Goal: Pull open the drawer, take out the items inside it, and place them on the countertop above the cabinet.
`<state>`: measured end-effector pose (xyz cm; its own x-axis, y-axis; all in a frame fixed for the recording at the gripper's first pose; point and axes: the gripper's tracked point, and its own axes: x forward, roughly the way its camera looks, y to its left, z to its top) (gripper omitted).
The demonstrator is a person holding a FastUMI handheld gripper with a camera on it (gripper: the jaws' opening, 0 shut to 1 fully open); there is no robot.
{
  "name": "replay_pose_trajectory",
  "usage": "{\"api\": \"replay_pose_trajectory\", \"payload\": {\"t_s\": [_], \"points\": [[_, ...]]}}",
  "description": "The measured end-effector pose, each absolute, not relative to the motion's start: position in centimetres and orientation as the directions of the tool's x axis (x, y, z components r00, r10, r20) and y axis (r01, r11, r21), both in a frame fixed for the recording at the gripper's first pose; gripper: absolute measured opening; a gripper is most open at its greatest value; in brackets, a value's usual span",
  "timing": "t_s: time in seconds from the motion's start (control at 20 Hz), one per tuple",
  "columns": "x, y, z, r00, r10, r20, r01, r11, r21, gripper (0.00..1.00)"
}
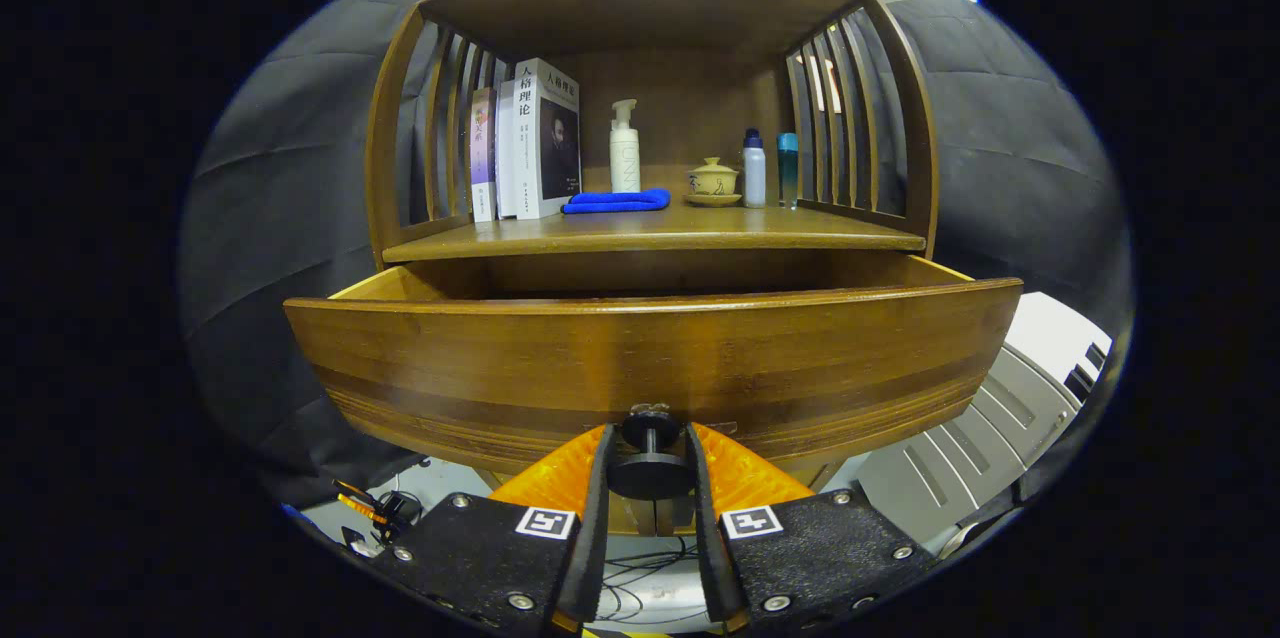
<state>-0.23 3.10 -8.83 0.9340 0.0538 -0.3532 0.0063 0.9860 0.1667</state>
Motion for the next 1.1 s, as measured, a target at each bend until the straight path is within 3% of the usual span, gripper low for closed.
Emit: {"api": "replay_pose_trajectory", "payload": {"t_s": [0.95,1.05,1.1], "points": [[-5.8,4.4,-9.2,0.910,0.100,-0.402,-0.023,0.981,0.192,0.39],[-5.8,4.5,-9.2,0.907,0.111,-0.405,-0.032,0.980,0.196,0.41],[-5.7,4.4,-9.0,0.910,0.109,-0.401,-0.028,0.979,0.202,0.49]]}}
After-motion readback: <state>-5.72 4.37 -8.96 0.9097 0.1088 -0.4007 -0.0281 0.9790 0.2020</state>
